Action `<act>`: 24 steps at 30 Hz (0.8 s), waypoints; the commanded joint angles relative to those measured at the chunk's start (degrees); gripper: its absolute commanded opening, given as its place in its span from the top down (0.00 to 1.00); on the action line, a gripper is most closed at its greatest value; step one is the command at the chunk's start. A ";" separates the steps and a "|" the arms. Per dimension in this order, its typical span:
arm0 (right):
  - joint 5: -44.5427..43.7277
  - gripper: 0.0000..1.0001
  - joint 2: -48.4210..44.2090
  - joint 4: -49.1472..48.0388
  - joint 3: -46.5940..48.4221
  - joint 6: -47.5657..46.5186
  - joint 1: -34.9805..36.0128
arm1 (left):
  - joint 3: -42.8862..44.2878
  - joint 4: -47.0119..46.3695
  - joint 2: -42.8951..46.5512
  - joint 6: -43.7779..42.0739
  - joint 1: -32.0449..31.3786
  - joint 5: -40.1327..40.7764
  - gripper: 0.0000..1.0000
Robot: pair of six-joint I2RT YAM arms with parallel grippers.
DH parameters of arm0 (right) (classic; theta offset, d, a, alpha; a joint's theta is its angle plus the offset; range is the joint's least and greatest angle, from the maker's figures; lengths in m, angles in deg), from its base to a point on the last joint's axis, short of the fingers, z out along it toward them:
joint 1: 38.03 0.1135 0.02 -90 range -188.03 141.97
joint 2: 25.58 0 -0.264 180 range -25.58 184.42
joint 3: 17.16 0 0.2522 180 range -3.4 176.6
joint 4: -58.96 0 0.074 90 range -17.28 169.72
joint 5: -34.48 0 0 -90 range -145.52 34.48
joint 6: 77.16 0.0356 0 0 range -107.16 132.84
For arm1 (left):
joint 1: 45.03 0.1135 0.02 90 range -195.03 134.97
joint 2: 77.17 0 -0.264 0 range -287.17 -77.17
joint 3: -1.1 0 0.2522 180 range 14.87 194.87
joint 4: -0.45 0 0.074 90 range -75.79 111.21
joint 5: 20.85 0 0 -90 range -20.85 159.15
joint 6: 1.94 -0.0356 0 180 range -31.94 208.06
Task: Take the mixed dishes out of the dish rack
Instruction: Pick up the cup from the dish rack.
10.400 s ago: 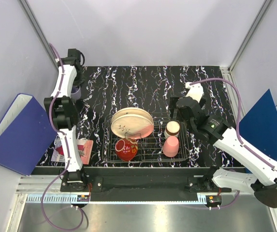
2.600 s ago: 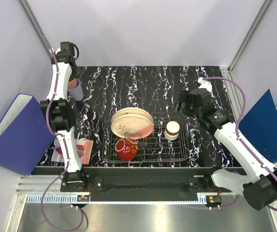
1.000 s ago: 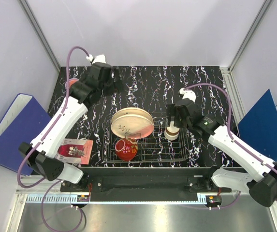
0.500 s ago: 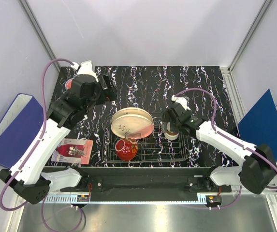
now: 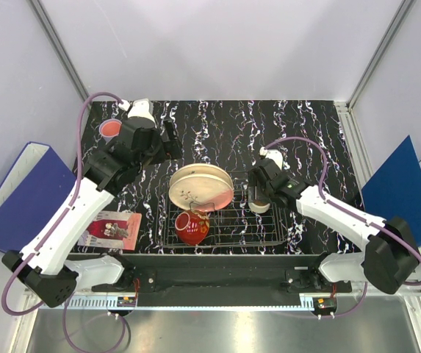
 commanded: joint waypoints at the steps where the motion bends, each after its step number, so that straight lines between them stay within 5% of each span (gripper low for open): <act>1: -0.82 0.44 -2.53 -1.48 -0.62 0.53 0.44 | -0.27 -2.54 0.16 0.11 -0.36 1.03 0.01; 2: -0.99 0.53 -2.97 -1.30 -0.62 0.53 0.44 | -0.27 -2.54 0.07 0.02 -0.45 1.03 0.01; 7: -1.96 0.71 -7.80 4.75 4.80 1.06 0.79 | 0.17 -2.63 -0.10 0.02 -0.45 1.21 0.01; 10: -3.01 0.99 -12.28 8.97 12.00 0.54 2.02 | 0.35 -3.15 -0.10 0.11 -0.54 0.77 0.01; 17: 4.01 1.00 -16.87 4.07 21.44 -0.88 1.59 | -5.00 -18.04 3.32 0.72 -0.45 -14.85 0.01; 21: 18.28 1.00 -19.05 -11.77 16.71 3.60 -3.15 | -10.46 -29.77 7.97 3.45 -0.45 -26.20 0.01; 24: 33.30 1.00 -20.21 -28.11 9.50 15.86 -12.63 | -12.74 -35.57 9.64 5.29 -0.02 -32.61 0.01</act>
